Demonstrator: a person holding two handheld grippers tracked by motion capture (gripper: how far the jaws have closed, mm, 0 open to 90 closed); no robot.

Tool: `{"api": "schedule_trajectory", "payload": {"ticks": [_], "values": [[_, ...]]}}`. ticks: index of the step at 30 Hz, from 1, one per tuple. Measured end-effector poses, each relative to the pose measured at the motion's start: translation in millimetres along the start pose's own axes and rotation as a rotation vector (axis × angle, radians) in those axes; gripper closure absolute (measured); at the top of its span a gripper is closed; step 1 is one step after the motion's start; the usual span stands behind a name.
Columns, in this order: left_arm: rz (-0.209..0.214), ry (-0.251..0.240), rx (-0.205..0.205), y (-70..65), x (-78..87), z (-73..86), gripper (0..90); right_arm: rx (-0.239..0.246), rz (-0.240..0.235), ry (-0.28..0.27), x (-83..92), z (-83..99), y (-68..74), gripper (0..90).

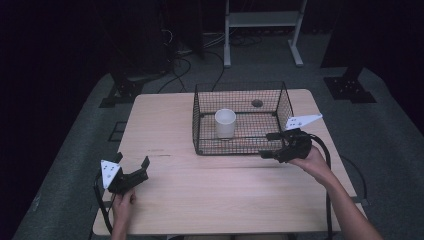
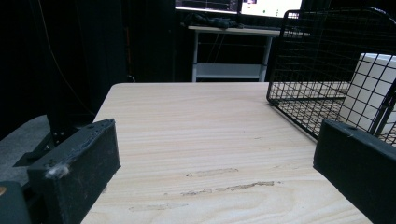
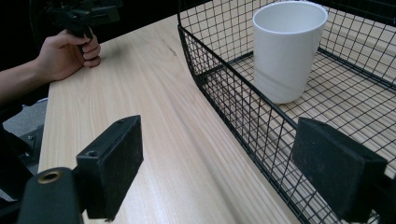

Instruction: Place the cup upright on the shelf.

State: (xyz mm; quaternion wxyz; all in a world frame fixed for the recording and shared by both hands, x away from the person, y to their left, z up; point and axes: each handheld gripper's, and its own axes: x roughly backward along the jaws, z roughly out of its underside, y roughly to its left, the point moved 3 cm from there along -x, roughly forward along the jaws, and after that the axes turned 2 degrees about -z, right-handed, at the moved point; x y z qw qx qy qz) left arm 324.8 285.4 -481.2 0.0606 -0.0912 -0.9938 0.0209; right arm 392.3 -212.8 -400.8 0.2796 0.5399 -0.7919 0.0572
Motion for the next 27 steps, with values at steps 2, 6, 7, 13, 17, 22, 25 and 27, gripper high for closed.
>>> {"api": "schedule_trajectory", "payload": {"ticks": [2, 6, 7, 13, 17, 22, 25, 27], "values": [[0.000, 0.000, 0.000, 0.0, 0.0, 0.0, 0.0, -0.002, -0.002, -0.002, 0.9, 2.8, 1.1, 15.5], [0.000, -0.001, 0.001, -0.2, 0.0, 0.0, 0.0, -0.004, -0.002, 0.009, 2.1, 7.0, 3.4, 15.4], [0.000, 0.001, -0.001, -0.1, 0.1, 0.0, 0.0, -0.003, -0.002, 0.008, 2.4, 7.5, 3.8, 15.4], [0.000, 0.000, -0.002, -0.1, 0.1, 0.0, 0.0, -0.005, -0.008, -0.010, 3.9, 15.3, 8.0, 15.5], [0.000, 0.001, -0.002, -0.2, 0.1, 0.1, 0.0, -0.009, -0.015, -0.001, 4.3, 20.0, 9.9, 15.4], [0.000, -0.001, -0.002, -0.3, 0.0, 0.1, 0.0, -0.003, -0.007, -0.005, 4.3, 26.8, 13.2, 15.4], [-0.001, -0.001, -0.002, -0.4, 0.0, 0.0, 0.0, -0.015, -0.016, 0.004, 4.6, 31.9, 14.1, 15.4], [-0.001, -0.001, -0.002, -0.4, 0.0, 0.1, 0.0, -0.017, -0.017, -0.004, 6.4, 34.0, 15.6, 15.4]]}}
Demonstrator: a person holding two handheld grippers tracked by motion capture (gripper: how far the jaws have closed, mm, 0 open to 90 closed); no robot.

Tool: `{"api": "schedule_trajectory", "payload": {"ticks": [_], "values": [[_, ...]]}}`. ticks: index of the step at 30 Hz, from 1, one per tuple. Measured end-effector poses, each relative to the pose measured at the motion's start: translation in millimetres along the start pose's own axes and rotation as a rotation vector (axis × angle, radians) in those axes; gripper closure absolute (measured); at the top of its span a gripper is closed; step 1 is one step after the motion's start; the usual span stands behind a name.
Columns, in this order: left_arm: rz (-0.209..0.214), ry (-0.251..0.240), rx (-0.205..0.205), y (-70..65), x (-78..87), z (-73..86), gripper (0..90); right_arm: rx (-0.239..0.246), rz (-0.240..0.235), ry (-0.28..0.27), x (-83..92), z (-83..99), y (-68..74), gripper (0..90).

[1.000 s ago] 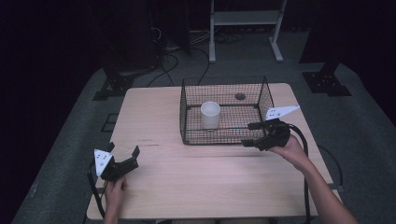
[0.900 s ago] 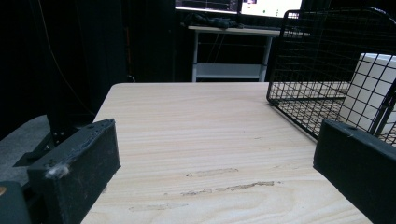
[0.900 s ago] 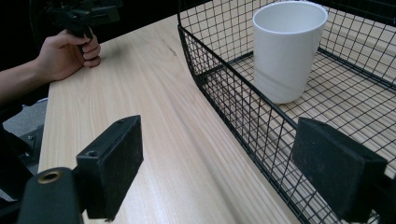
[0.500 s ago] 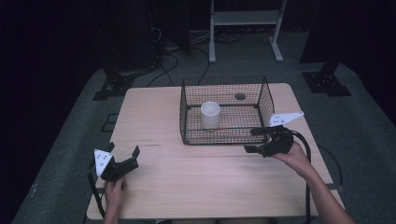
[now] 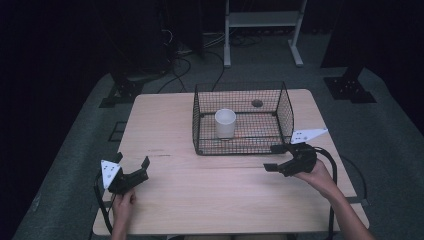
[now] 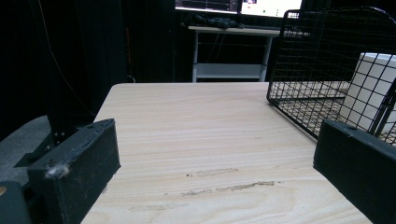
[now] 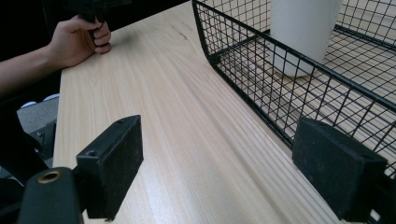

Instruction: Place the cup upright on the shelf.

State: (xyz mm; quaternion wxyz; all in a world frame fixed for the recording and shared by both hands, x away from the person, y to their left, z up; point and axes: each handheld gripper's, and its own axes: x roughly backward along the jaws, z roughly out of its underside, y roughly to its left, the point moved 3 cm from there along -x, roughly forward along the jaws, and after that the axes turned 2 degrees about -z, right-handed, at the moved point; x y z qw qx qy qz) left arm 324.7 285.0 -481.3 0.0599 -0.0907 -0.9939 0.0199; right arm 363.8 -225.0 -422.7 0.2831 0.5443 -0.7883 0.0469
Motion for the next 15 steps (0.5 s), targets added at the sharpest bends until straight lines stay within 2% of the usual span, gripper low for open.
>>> {"api": "schedule_trajectory", "payload": {"ticks": [5, 15], "values": [[0.000, 0.000, -0.001, -0.1, 0.0, 0.0, 0.0, -0.002, 0.007, -0.003, 2.3, 6.4, 2.8, 15.4], [-0.003, -0.002, -0.002, -0.3, -0.3, 0.0, 0.0, -0.012, 0.046, -0.008, 5.0, 32.3, 14.3, 14.5]]}}
